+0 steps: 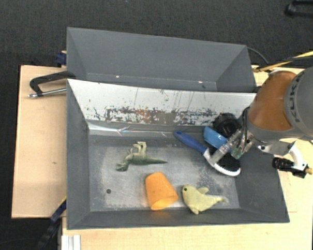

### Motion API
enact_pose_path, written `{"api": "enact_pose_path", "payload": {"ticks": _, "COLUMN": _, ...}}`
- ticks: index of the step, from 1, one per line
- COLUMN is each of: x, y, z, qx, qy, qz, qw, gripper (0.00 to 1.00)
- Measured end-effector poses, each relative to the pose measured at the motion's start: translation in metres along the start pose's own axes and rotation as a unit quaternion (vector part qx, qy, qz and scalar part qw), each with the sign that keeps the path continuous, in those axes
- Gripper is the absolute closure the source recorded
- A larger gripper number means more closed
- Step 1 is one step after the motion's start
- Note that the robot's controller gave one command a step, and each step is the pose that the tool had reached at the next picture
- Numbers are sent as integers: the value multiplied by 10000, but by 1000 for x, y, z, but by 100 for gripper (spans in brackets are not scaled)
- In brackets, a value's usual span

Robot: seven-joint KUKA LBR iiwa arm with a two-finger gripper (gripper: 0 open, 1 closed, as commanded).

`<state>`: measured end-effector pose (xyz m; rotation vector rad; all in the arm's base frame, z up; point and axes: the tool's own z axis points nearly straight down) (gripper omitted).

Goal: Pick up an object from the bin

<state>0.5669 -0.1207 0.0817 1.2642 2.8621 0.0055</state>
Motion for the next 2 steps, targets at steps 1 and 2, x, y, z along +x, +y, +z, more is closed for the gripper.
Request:
{"api": "enact_pose_path", "payload": {"ticks": 1, "x": -15, "y": -8, "z": 1, "qx": -30, "qy": -12, "qz": -1585, "qw": 9874, "gripper": 100}}
{"api": "enact_pose_path", "payload": {"ticks": 2, "x": -14, "y": -8, "z": -148, "qx": -3, "qy": -12, "qz": -1559, "qw": 9878, "gripper": 100}}
